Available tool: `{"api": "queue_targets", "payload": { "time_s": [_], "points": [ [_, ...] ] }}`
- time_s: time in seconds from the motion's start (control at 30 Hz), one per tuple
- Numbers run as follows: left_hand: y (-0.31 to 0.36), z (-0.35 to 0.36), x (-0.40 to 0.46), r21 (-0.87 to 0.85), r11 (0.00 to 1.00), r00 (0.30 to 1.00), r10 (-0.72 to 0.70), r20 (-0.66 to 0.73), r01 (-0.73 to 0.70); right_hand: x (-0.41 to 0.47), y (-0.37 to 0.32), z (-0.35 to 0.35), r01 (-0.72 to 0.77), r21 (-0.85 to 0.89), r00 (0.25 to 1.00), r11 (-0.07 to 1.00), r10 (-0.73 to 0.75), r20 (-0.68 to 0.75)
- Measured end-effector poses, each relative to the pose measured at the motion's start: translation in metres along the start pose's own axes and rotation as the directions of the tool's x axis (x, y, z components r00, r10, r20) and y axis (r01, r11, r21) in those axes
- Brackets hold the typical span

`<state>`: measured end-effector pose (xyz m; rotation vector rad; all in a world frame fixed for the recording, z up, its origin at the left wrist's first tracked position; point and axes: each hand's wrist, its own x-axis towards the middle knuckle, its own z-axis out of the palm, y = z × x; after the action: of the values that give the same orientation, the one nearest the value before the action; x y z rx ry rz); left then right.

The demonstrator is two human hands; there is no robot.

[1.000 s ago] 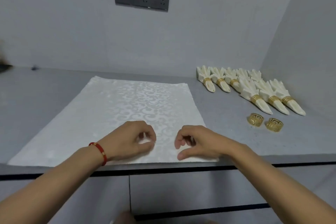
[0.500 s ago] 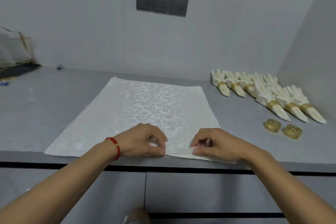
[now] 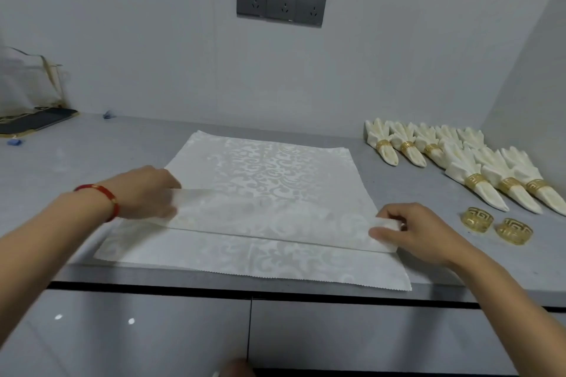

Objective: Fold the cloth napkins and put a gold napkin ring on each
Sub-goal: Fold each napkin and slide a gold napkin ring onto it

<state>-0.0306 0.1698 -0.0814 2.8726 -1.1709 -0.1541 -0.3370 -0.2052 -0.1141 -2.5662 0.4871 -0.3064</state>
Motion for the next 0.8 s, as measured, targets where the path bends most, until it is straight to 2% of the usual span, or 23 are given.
{"api": "queue_targets", "payload": {
  "time_s": [0.07,0.13,0.2,0.27,0.37,0.43,0.53,0.6,0.67,0.73,0.8],
  "points": [
    [-0.024,0.000,-0.002,-0.155,0.986,0.997,-0.075,-0.036,0.068,0.006,0.006,0.005,-0.066,0.173,0.988,0.983,0.089,-0.130],
    [-0.038,0.004,-0.001,-0.470,0.878,0.977,-0.172,-0.126,0.094,0.018,0.005,0.014,-0.108,0.320,0.938,0.941,0.202,-0.280],
    [-0.041,0.013,-0.001,-0.687,0.725,0.937,-0.275,-0.218,0.053,0.032,-0.001,0.025,-0.113,0.327,0.878,0.938,0.249,-0.410],
    [-0.039,0.022,-0.001,-0.784,0.621,0.910,-0.315,-0.268,-0.016,0.041,-0.009,0.028,-0.113,0.290,0.834,0.950,0.249,-0.493],
    [-0.044,0.018,-0.011,-0.805,0.592,0.927,-0.281,-0.248,-0.036,0.037,-0.018,0.020,-0.105,0.241,0.849,0.965,0.213,-0.483],
    [-0.053,0.010,-0.021,-0.803,0.596,0.976,-0.191,-0.107,0.029,0.025,-0.015,0.012,-0.135,0.205,0.896,0.969,0.208,-0.392],
    [-0.054,-0.002,-0.027,-0.853,0.489,0.983,-0.104,0.150,0.182,0.004,-0.002,0.002,-0.180,0.301,0.955,0.936,0.239,-0.174],
    [-0.054,-0.004,-0.018,-0.874,0.431,0.974,-0.122,0.192,0.227,0.003,0.005,-0.002,-0.205,0.350,0.958,0.914,0.260,-0.118],
    [-0.054,-0.005,-0.002,-0.903,0.369,0.974,-0.138,0.180,0.219,0.016,0.008,-0.003,-0.206,0.357,0.949,0.911,0.275,-0.155],
    [-0.055,-0.001,0.027,-0.887,0.421,0.970,-0.222,0.102,0.189,0.045,0.014,-0.002,-0.214,0.343,0.928,0.915,0.300,-0.220],
    [-0.054,0.005,0.058,-0.789,0.587,0.951,-0.310,-0.014,0.180,0.078,0.023,0.002,-0.226,0.311,0.916,0.923,0.310,-0.256]
  ]
}}
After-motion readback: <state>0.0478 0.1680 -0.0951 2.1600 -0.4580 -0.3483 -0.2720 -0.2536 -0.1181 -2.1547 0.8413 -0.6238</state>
